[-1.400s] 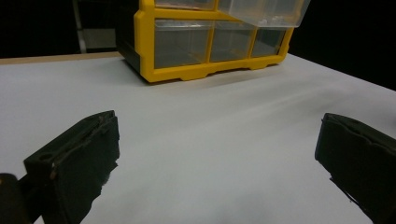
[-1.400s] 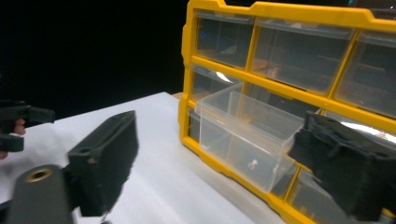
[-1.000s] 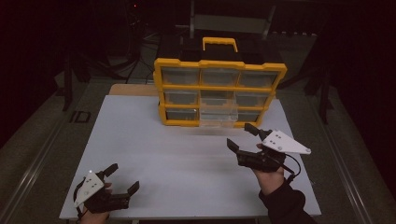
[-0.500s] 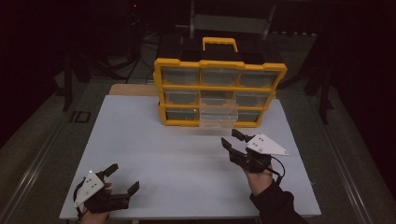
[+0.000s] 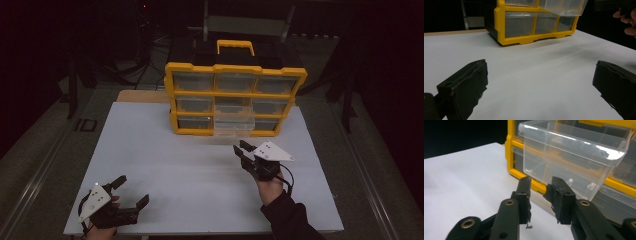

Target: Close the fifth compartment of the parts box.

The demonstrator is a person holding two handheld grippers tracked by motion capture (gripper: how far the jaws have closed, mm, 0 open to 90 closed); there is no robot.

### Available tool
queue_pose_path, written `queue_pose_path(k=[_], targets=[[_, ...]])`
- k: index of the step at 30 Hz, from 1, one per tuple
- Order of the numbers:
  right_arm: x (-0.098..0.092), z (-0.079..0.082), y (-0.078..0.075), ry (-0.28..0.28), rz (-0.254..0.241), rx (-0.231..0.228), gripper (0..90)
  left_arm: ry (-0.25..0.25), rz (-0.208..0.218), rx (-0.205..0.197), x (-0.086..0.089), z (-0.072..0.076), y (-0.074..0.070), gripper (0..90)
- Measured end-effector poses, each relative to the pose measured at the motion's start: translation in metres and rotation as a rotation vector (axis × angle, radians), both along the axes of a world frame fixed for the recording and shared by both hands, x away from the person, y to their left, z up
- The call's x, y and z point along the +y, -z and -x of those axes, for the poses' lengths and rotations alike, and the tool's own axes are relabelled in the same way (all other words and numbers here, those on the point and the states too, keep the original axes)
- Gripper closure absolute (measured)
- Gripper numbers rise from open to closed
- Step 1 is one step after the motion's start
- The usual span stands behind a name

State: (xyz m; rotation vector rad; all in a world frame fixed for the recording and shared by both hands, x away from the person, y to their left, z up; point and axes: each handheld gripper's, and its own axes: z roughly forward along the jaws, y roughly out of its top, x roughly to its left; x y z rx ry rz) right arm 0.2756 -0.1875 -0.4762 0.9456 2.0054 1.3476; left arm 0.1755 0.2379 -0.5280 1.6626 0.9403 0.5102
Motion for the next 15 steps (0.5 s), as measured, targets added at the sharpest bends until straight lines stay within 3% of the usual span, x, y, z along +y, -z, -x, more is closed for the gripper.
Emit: queue_pose_path(k=[15], targets=[[0.011, -0.027, 0.006, 0.071, 0.052, 0.022, 88.2, 0.004, 0.008, -0.001, 0.000, 0.000, 0.000, 0.0]])
